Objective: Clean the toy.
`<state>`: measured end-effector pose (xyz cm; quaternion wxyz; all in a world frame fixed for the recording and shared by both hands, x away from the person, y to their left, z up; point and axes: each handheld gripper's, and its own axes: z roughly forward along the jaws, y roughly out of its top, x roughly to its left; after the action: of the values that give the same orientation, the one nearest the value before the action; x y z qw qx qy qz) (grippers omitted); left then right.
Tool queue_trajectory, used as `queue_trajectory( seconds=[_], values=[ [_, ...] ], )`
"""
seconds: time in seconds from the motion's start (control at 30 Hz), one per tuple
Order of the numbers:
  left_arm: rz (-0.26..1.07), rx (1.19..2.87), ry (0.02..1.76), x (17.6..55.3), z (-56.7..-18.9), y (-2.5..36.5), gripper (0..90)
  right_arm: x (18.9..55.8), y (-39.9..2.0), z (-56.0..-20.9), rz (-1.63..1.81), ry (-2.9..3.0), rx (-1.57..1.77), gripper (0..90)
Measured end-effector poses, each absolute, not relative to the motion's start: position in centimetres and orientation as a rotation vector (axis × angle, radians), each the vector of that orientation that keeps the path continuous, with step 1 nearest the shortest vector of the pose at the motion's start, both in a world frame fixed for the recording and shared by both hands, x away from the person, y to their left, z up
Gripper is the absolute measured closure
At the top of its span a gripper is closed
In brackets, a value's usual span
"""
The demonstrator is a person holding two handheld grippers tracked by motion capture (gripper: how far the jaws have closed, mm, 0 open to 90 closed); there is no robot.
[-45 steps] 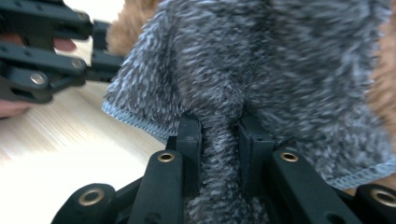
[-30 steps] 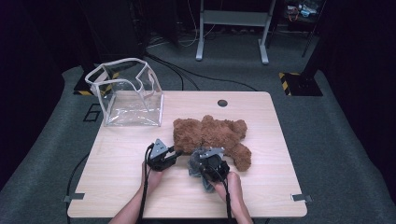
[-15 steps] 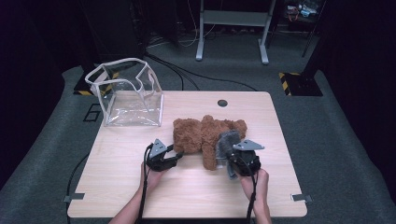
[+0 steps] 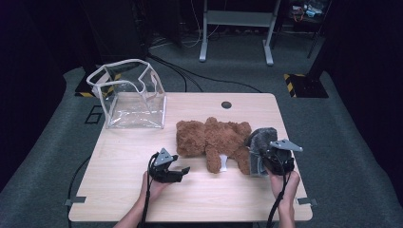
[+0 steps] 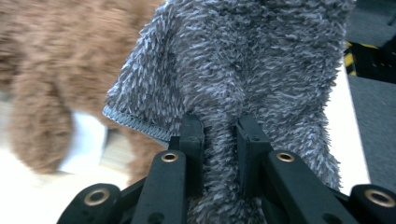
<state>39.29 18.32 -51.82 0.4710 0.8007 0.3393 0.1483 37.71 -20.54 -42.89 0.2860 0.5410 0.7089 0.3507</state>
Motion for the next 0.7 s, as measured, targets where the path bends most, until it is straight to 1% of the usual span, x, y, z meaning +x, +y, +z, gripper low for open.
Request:
queue_trajectory(
  seconds=[0.17, 0.33, 0.53, 0.7],
  values=[
    [0.326, 1.992, 0.811, 39.0, -51.8, 16.6, 18.2, 38.4, -22.0, -42.7, 0.882, 1.864, 1.464, 75.6],
    [0.294, 2.007, 0.777, 39.1, -51.6, 14.5, 17.3, 38.8, -23.3, -43.0, 0.858, 1.848, 1.502, 75.6],
    [0.248, 2.024, 0.764, 39.5, -51.5, 11.8, 15.0, 39.1, -24.0, -44.5, 0.847, 1.859, 1.537, 75.4],
    [0.256, 2.051, 0.786, 39.9, -51.9, 9.8, 14.9, 39.2, -24.3, -45.4, 0.841, 1.872, 1.569, 75.3]
  ],
)
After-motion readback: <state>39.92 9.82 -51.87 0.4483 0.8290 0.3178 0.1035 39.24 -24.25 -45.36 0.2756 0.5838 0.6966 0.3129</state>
